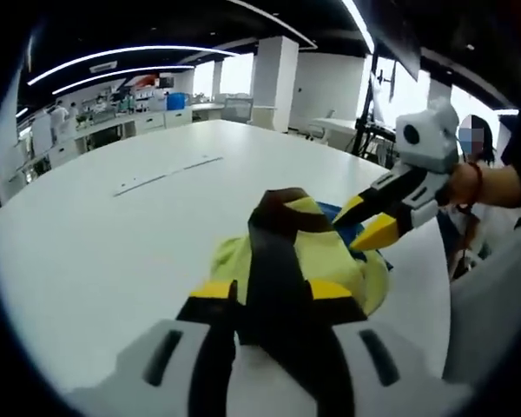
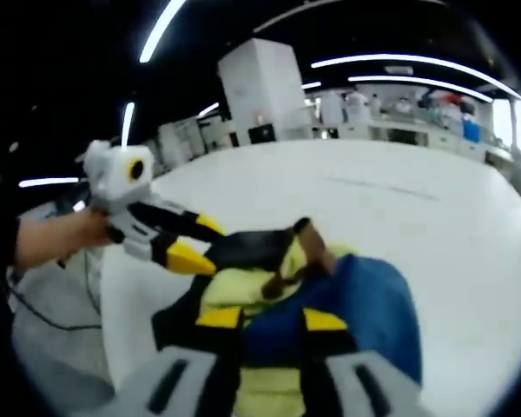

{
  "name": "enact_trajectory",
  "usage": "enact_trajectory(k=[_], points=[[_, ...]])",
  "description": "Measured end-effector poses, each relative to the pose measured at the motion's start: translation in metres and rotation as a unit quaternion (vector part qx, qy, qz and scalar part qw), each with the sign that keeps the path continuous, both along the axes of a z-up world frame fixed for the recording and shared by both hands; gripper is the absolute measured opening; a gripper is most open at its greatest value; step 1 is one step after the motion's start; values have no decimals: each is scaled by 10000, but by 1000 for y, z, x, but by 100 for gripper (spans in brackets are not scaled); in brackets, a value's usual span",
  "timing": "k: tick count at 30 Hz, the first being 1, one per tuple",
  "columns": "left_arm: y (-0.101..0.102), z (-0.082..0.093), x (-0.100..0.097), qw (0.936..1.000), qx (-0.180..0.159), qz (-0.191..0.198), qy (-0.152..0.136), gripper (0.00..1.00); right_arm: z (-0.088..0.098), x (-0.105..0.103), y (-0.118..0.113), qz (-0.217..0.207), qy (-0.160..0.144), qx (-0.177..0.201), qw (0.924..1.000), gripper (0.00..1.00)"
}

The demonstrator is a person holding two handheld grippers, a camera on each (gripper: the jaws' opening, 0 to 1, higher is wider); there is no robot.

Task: Fold the garment on the visible template until the final outline fits inside the template.

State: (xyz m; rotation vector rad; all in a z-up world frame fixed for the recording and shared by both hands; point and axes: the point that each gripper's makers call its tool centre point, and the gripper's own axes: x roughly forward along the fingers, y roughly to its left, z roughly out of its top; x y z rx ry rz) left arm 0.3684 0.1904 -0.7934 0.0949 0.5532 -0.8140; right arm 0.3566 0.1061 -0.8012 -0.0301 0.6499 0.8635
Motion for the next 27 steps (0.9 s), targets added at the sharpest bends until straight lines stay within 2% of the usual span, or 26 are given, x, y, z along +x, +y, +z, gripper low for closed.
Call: enact_trajectory(k=[3, 6, 8, 15, 20, 27], points=[[-7, 1, -1, 9999, -6, -105, -60, 18, 2, 4, -1, -94, -36, 4, 9999, 13], [-11, -1, -3, 9998, 47, -209, -51, 14, 4, 3, 3, -156, 74, 105, 9998, 6], [-10, -3, -2, 9996, 137, -221, -75, 13, -2, 2, 3, -218, 252, 1, 9994, 9], [-8, -2, -1, 9998, 159, -126, -92, 11, -3, 2, 1, -442, 337, -57, 9984, 13], [-7, -1, -1, 9998, 163, -105, -90, 10, -5, 0, -3, -674, 381, -190, 9968, 12], [-7, -1, -1, 9999, 150, -53, -64, 6, -6, 5, -1, -837, 547, 138, 9949, 12]])
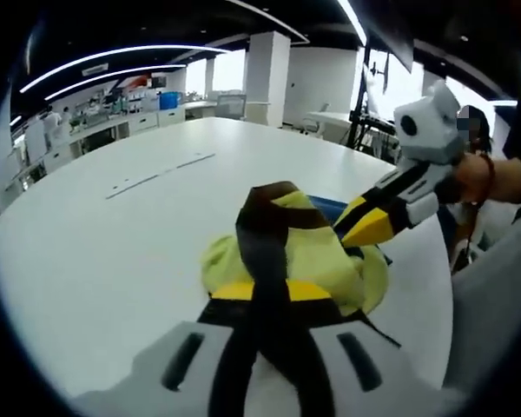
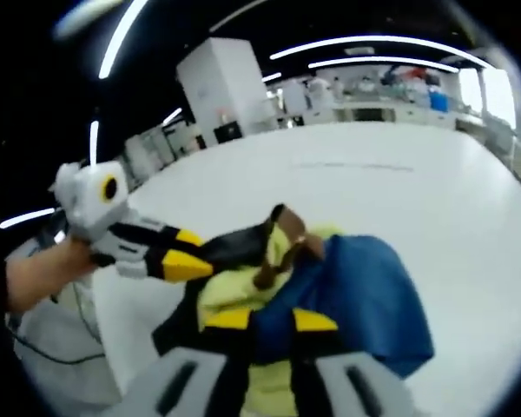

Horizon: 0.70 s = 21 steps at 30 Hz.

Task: Fold the garment on the visible template until the final outline fits inside the template.

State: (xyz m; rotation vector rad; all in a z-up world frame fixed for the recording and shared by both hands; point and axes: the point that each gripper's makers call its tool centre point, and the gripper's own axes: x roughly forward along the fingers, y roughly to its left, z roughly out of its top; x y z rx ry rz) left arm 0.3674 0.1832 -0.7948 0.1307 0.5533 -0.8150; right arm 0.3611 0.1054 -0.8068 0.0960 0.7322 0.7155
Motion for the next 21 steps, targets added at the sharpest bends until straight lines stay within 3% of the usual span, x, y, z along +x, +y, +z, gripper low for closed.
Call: enact_trajectory(k=[6, 11, 21], points=[[1, 1, 0, 9997, -152, 180, 102, 1, -1, 6, 5, -100, 95, 259, 9996, 0], [7, 8, 0, 9996, -111, 257, 3, 0, 15, 5, 8, -94, -206, 518, 9984, 0], [19, 22, -9, 9992, -22, 376, -106, 0, 30, 10, -1, 82, -656, 285, 9974, 0]])
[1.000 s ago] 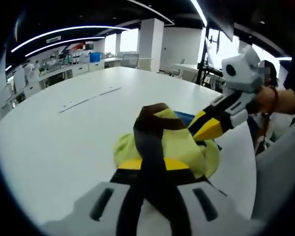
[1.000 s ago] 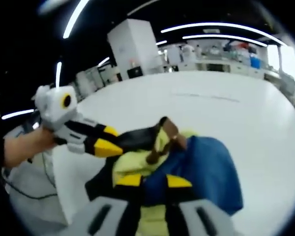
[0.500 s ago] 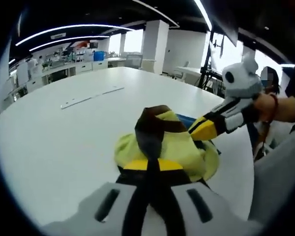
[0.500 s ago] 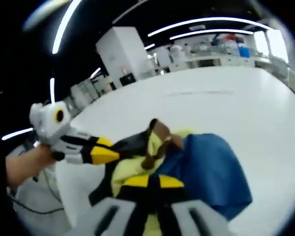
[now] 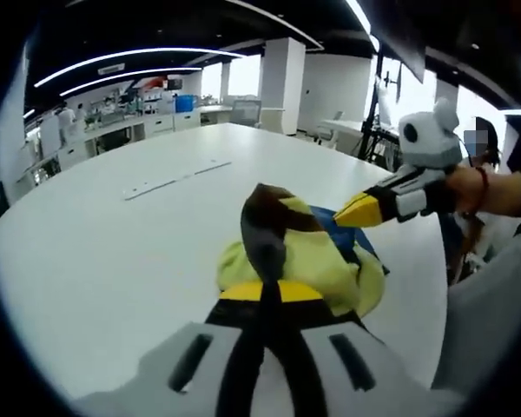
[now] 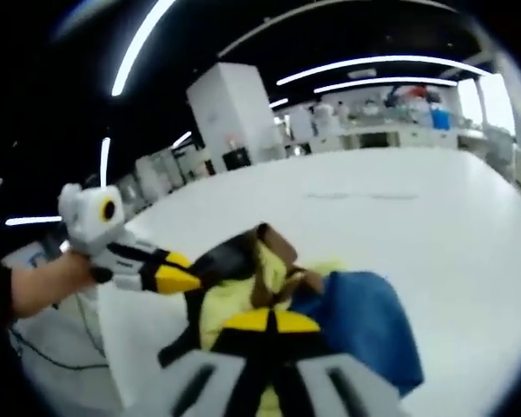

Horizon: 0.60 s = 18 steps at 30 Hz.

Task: Fold the garment on the visible template until the final outline fits inside the template.

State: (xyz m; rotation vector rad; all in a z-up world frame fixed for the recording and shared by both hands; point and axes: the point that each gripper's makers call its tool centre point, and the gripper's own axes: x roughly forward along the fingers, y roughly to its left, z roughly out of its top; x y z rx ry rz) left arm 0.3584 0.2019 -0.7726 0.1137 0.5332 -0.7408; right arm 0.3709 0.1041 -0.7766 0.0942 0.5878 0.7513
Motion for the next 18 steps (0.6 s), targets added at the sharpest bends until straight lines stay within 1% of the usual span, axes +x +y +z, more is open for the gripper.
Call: enact_trajectory(k=[3, 7, 10, 12, 13, 16, 17, 18], points=[[3, 0, 0, 10000, 11, 34, -23, 0, -5, -4, 1, 38, 129, -55, 9999, 0], [4, 2, -2, 9999, 57, 75, -59, 0, -13, -8, -2, -140, 421, -4, 9990, 0], [4, 5, -3, 9999, 50, 79, -73, 0, -19, -10, -6, -188, 445, -233, 9986, 0], [5, 5, -3, 9999, 60, 74, -86, 0, -22, -12, -4, -166, 484, -313, 9982, 0], [5, 5, -3, 9999, 65, 70, -91, 0, -24, -12, -5, -199, 533, -305, 9979, 0], [5, 5, -3, 9999, 57, 66, -86, 0, -25, -13, -2, -215, 623, -234, 9976, 9], [5, 5, -3, 9999, 61, 69, -81, 0, -27, -12, -1, -245, 659, -252, 9972, 9], [6, 5, -3, 9999, 68, 72, -76, 0, -27, -10, 0, -243, 624, -264, 9974, 8]])
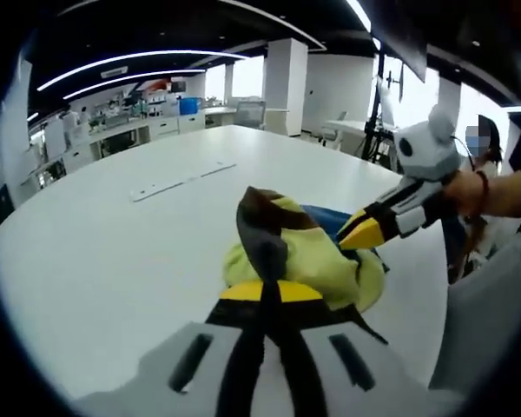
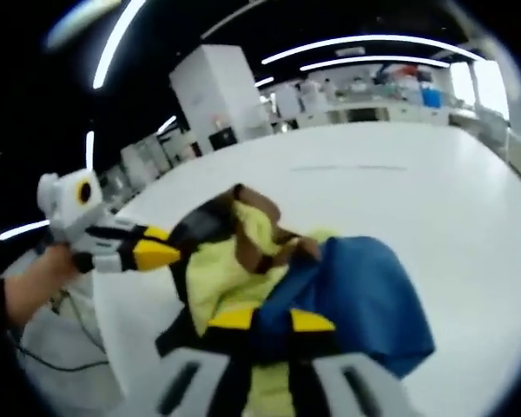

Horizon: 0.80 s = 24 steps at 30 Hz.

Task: Fold the garment on the visible template until the final outline fits inside the template.

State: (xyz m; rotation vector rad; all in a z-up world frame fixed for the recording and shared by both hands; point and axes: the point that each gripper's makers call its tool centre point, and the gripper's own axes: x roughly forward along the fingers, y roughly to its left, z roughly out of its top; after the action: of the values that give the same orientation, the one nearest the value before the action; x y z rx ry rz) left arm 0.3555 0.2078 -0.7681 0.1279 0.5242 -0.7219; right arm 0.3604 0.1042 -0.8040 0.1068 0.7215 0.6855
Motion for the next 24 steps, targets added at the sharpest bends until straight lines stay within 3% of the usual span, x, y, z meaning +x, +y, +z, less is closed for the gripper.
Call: enact_trajectory(k=[7, 11, 13, 16, 24], points=[[2, 1, -1, 10000, -3, -4, -12, 0, -10, 5, 5, -256, 331, 116, 9991, 12], [2, 1, -3, 10000, 15, -8, -16, 0, -11, 7, 3, -365, 290, 104, 9989, 0], [2, 2, -3, 10000, 14, 5, -18, 0, -9, 8, 2, -471, 335, 280, 9979, 0], [3, 6, -4, 10000, 11, 15, -54, 0, -4, 7, 1, -395, 228, 318, 9985, 0], [8, 26, -1, 9993, -122, 169, -303, 0, 32, 10, -17, -373, -355, 229, 9984, 0]])
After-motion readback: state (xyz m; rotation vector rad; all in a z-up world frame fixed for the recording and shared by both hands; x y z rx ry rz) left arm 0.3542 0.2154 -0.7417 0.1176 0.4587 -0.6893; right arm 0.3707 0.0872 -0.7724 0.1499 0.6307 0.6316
